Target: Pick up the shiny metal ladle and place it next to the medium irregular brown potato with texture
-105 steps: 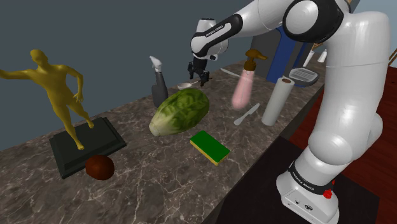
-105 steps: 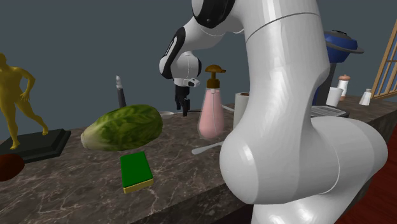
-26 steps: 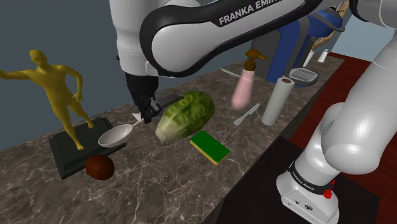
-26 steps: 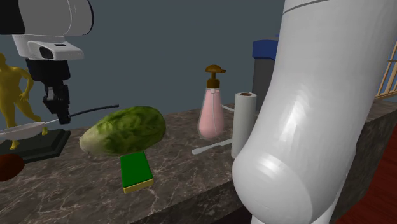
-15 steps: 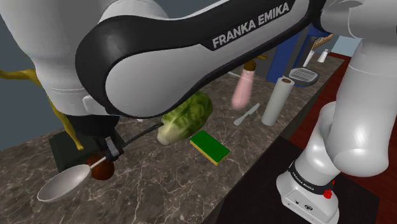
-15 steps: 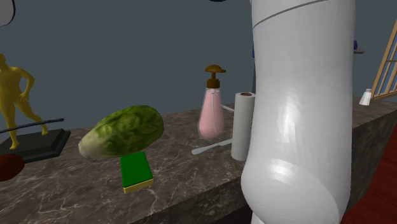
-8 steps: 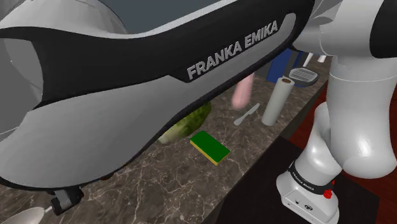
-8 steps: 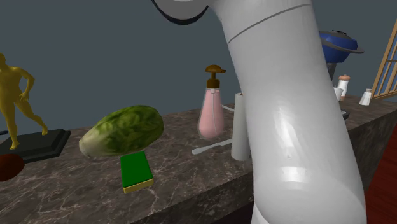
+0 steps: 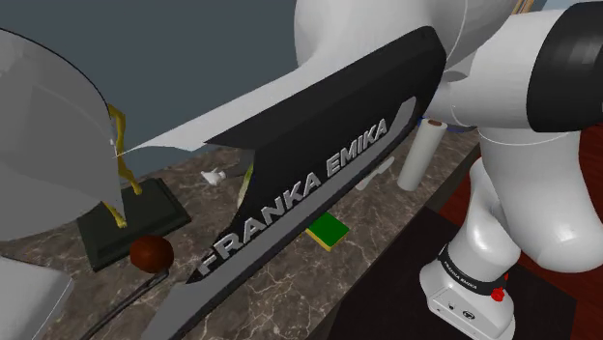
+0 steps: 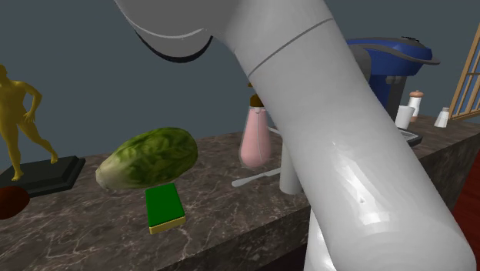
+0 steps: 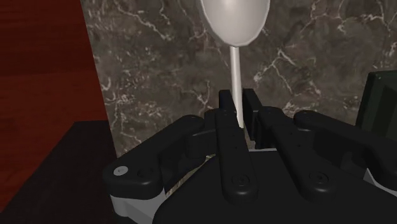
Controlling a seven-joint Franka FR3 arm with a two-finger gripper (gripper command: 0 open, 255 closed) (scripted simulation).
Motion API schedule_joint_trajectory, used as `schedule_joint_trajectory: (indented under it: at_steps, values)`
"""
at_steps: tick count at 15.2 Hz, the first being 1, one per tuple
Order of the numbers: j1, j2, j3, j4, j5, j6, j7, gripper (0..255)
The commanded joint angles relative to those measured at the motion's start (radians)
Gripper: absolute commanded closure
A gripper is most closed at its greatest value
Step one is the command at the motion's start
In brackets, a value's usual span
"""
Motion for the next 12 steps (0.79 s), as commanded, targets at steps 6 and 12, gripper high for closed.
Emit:
schedule_joint_trajectory:
  at_steps: [6,12]
  values:
    - [-0.01,0.013,-0.007,-0.076,-0.014,0.083,0.022,255]
    - [-0.014,0.032,-0.017,-0.129,-0.031,0.15,0.04,255]
